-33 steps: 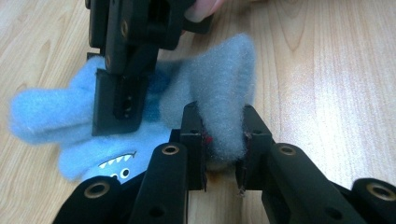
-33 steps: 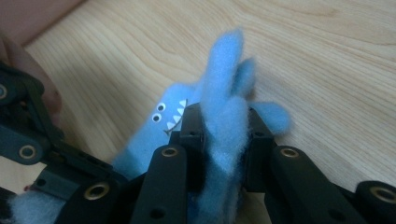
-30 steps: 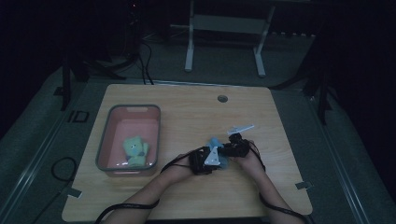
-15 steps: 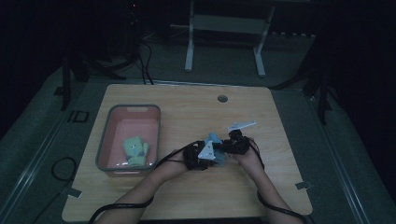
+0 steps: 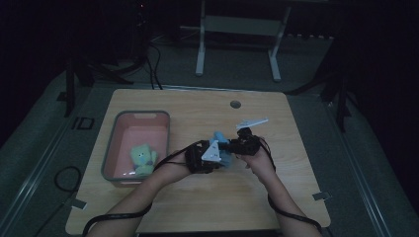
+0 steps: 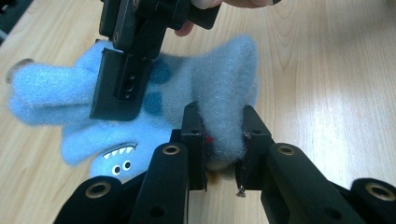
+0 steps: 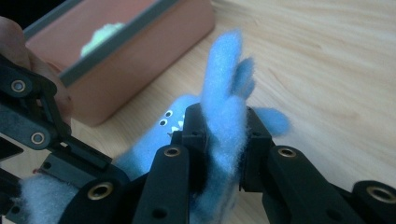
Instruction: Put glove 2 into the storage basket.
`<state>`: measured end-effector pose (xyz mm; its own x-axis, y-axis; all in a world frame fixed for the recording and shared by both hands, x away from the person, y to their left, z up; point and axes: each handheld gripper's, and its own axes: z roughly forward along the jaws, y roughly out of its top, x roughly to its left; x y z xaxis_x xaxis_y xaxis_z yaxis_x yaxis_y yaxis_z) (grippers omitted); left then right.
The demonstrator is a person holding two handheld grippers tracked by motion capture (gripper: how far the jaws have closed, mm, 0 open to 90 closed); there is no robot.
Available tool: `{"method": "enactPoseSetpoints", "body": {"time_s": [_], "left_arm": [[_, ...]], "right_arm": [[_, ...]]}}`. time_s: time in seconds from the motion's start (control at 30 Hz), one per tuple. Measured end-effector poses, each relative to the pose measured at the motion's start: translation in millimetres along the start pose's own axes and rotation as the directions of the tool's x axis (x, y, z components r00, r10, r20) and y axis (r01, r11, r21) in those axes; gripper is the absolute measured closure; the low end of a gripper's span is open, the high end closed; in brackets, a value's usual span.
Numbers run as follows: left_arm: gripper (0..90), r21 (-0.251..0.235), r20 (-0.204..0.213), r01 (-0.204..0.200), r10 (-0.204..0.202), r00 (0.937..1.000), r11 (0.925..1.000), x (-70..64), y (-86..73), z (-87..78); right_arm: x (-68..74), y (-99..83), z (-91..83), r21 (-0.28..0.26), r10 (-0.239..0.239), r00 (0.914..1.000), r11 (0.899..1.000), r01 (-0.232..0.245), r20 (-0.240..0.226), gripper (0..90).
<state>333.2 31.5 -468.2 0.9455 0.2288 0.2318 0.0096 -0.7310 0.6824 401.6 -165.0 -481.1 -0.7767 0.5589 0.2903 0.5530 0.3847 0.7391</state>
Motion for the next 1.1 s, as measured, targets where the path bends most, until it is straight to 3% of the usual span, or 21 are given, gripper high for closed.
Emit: {"method": "enactPoseSetpoints", "body": {"time_s": [0.2,0.53,1.1], "left_arm": [[77.2,0.022,-0.021,-0.002,0.003,0.9998,0.9998,6.0,-4.1,-21.9],[77.1,0.056,-0.057,0.024,-0.021,0.9981,0.9982,13.6,-23.9,-55.0],[77.1,0.114,-0.129,0.096,-0.081,0.9883,0.9888,19.5,-75.7,-110.2]], "right_arm": [[13.9,20.2,7.8,-0.004,-0.031,0.9994,1.000,0.031,-0.016,76.5],[36.5,49.1,33.9,-0.002,-0.056,0.9962,0.998,0.056,-0.067,76.5],[81.9,86.7,97.8,-0.004,-0.095,0.9819,0.995,0.095,-0.164,76.6]]}}
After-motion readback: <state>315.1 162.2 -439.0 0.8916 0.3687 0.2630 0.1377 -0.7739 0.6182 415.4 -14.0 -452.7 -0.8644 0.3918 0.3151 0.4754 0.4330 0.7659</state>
